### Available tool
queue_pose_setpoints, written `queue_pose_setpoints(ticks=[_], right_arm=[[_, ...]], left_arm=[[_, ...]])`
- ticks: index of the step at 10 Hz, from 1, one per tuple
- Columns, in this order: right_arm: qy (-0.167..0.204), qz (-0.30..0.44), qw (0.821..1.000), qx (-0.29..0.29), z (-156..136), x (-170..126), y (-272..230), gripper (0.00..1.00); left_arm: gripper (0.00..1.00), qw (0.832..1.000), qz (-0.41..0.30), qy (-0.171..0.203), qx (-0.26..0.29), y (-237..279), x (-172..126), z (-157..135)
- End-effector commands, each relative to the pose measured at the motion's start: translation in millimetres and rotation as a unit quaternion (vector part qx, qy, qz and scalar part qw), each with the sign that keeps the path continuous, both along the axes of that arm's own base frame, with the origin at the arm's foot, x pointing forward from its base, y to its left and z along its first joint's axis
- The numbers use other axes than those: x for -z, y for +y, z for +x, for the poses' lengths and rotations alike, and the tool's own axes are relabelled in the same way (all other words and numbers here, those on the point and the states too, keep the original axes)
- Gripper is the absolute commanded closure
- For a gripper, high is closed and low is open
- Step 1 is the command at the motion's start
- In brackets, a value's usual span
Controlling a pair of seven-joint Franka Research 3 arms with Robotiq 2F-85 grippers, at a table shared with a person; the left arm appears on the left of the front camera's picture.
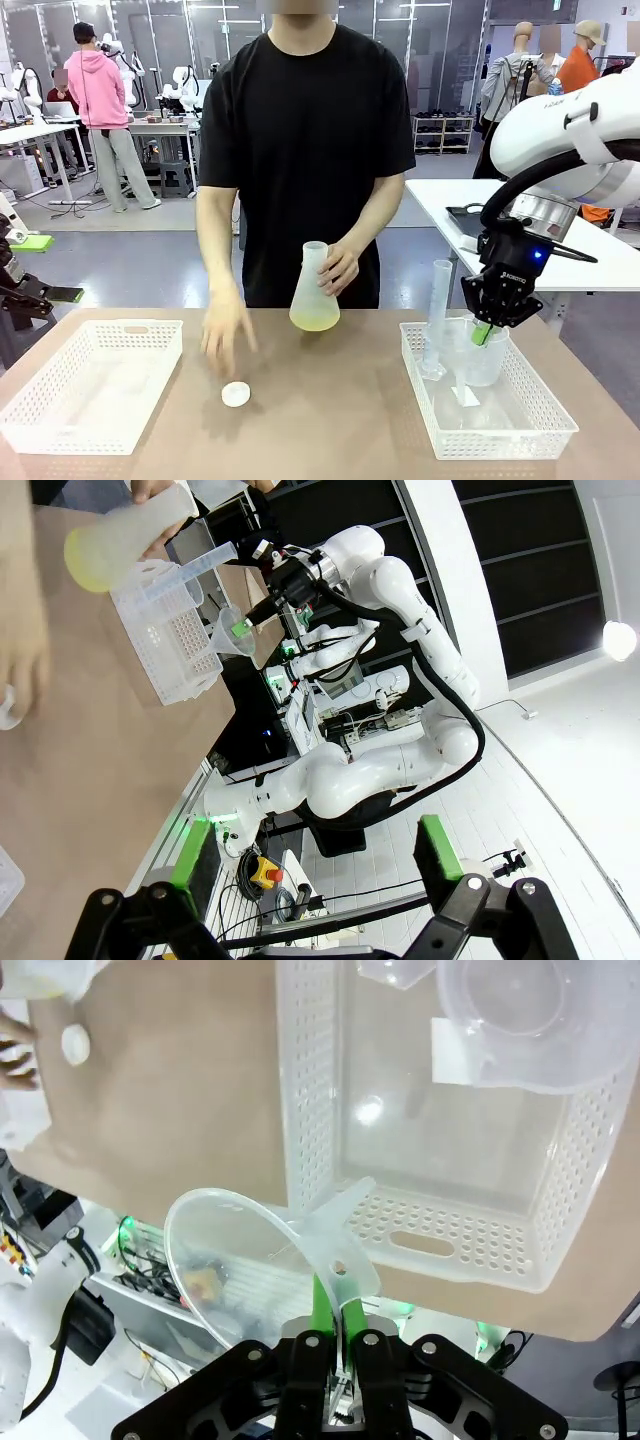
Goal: Prepare the solutions needed for the experiment.
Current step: Once the solution is in the Big flask , pick up the Plastic Funnel and place it back into the right Organizing basket.
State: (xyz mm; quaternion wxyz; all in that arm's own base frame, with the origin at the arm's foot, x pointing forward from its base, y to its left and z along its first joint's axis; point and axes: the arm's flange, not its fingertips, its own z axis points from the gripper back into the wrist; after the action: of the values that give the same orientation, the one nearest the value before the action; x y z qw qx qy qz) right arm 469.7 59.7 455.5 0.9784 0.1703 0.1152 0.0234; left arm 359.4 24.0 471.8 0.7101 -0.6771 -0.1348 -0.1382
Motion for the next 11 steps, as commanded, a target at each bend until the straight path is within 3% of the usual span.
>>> queue_pose_setpoints(ticks=[1,3,7,11], right_arm=[[-0.007,-0.025,0.999,0.024,5.0,4.2,-1.4,0.9],[-0.009,-0.029,0.999,0.039,7.1,8.5,-7.3,0.76],[0.002,-0.028,0.998,0.051,10.5,17.5,-10.0,0.39],[0.003,-0.016,0.999,0.034,9.7,14.8,-11.6,0.39]], left_arm=[[0.0,1.0,-0.002,-0.002,0.005,-0.2,-1.8,-0.7],[0.0,1.0,-0.002,-0.002,0.005,-0.2,-1.8,-0.7],[0.0,1.0,-0.002,-0.002,0.005,-0.2,-1.8,-0.7],[0.0,1.0,-0.002,-0.002,0.005,-0.2,-1.8,-0.7]])
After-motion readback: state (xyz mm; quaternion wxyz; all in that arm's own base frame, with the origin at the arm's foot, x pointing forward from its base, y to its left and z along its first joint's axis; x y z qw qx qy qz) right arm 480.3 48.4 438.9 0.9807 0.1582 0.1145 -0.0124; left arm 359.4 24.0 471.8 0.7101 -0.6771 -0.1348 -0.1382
